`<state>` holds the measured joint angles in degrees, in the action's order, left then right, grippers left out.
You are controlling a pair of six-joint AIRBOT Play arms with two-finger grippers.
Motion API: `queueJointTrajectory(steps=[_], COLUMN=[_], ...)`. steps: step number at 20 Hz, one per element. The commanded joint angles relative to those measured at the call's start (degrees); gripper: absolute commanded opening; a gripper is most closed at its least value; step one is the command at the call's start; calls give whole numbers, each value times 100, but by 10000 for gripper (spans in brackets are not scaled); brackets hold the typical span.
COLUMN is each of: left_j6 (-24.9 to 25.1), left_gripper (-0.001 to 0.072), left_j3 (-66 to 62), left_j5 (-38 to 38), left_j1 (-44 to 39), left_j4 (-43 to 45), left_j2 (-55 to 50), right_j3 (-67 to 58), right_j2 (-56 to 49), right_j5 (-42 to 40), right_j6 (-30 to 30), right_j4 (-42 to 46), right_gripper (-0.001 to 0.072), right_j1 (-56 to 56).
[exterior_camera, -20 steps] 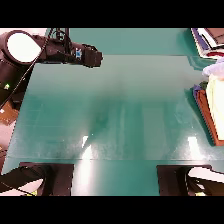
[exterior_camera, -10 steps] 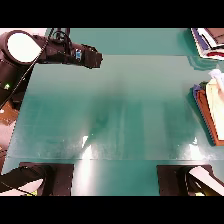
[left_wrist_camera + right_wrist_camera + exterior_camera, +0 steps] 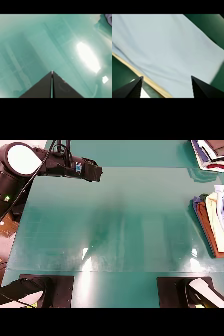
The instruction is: Fold the shirts.
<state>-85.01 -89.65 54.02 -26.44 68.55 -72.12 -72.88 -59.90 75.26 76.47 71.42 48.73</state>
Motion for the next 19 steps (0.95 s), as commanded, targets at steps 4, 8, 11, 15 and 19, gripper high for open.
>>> queueJointTrajectory(steps=[4,8,11,15,19], left_j6=[-4,-4,-4,-4,-4], left_gripper=[27,27,27,27,28], left_j3=[0,0,0,0,0], left_j5=[44,44,44,42,44], left_j1=[0,0,0,0,0], left_j4=[11,0,0,0,0], left_j2=[-2,-2,-2,-2,-2], right_j3=[-1126,-1482,-1663,-1775,-1775], right_j2=[-459,-817,-1034,-1222,-1244], right_j5=[-166,-372,-446,-459,-455], right_j6=[68,61,39,39,42], right_j4=[-1547,-1526,-1414,-1434,-1434], right_gripper=[673,377,19,19,19], right_j1=[-2798,-4680,-5523,-5917,-5923])
